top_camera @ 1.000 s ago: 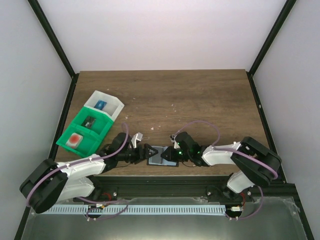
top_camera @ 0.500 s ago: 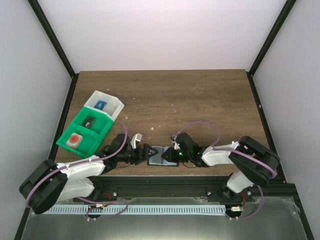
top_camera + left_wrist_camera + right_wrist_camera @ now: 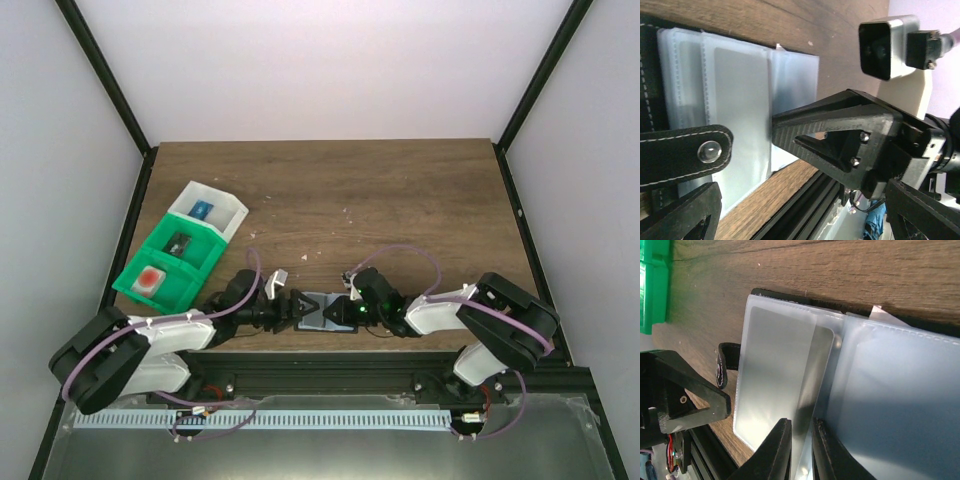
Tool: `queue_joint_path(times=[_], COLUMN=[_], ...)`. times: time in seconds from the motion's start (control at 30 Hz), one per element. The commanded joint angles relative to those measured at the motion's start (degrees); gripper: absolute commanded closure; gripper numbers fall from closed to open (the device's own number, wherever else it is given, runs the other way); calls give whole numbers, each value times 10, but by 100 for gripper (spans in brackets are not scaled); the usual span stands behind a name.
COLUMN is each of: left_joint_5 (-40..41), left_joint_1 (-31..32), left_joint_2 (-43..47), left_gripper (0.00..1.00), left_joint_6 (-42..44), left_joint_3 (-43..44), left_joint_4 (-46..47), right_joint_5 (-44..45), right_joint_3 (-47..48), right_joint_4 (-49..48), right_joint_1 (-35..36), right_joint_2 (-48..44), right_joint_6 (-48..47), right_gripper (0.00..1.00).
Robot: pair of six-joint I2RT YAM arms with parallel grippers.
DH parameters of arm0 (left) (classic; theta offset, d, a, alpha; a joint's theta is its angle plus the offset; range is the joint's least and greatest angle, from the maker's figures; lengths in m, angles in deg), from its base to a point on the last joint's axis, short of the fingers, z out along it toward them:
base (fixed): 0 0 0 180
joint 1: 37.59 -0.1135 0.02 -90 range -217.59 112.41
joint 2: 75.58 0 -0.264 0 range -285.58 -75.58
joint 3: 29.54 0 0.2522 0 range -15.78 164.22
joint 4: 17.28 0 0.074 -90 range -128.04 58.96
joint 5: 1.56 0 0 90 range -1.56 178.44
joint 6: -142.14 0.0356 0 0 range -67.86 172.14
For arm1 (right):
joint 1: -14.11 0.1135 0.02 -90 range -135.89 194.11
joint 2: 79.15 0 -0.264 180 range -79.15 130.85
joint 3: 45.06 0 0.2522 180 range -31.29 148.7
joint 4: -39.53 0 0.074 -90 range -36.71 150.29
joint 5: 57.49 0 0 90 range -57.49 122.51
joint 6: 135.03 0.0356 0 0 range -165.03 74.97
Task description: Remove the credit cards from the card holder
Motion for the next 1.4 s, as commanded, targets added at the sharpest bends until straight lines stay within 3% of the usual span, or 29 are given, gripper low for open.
queue_joint_path(times=[0.0,0.23,0.63,1.37], left_joint_5=[-3,17,-11,-6], left_joint_1=[2,2,3,4], left_joint_2=[-19,-27,-50,4], left_gripper=[9,9,9,10], left_joint_6=[7,38,28,29], left_joint_3=[0,13,10,25], left_joint_4=[22,-17,26,-7], right_joint_5=[0,-2,-5,-10], right_joint_3=[-13,-13,-12,-11], right_joint_4=[12,8,5,-3], right_joint_1=[4,4,4,4], right_joint_2=[1,4,14,24], right_joint_6=[1,2,5,6], right_gripper=[86,86,86,86])
